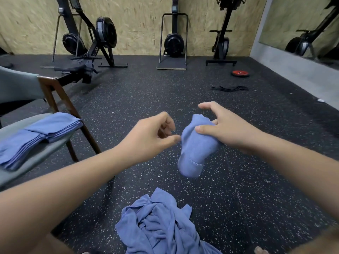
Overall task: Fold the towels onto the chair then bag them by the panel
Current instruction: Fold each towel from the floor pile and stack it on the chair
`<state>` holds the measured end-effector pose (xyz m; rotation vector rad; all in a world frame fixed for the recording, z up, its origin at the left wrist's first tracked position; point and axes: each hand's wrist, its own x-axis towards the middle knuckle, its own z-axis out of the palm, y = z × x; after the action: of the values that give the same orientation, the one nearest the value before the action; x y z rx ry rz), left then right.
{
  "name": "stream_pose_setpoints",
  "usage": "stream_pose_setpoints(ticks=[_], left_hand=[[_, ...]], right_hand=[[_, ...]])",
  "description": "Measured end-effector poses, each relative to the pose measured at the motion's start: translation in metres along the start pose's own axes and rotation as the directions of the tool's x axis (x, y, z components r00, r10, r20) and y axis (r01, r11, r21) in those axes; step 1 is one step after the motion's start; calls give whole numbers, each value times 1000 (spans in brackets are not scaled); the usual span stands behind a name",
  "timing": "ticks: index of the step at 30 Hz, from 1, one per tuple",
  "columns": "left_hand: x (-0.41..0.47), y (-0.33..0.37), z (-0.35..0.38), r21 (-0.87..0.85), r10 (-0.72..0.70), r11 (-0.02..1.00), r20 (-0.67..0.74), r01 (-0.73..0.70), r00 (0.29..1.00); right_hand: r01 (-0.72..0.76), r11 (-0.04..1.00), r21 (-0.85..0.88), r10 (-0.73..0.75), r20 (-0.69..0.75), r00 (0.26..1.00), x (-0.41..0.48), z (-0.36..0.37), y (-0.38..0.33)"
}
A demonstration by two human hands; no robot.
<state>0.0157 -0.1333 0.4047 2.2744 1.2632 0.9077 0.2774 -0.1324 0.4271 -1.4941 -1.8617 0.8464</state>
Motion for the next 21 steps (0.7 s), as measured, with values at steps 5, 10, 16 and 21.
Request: stream_pose_setpoints(ticks=[5, 10, 16, 21], left_hand=[[-12, 27, 32, 108, 165, 980, 19, -167, 986], [-8, 20, 43, 248, 153, 957, -1, -148, 988], [-4, 1, 33, 262, 40, 964, 50, -52, 998], [-11, 16, 31, 224, 115, 966, 77, -129, 990]], right_hand=[[-21, 993, 118, 28, -58, 998, 6, 6, 4], [42, 986, 164, -22, -121, 992, 6, 7, 4], [34, 988, 151, -5, -193, 981, 8, -6, 10], [-54, 980, 191, 83, -145, 986, 6, 6, 10]])
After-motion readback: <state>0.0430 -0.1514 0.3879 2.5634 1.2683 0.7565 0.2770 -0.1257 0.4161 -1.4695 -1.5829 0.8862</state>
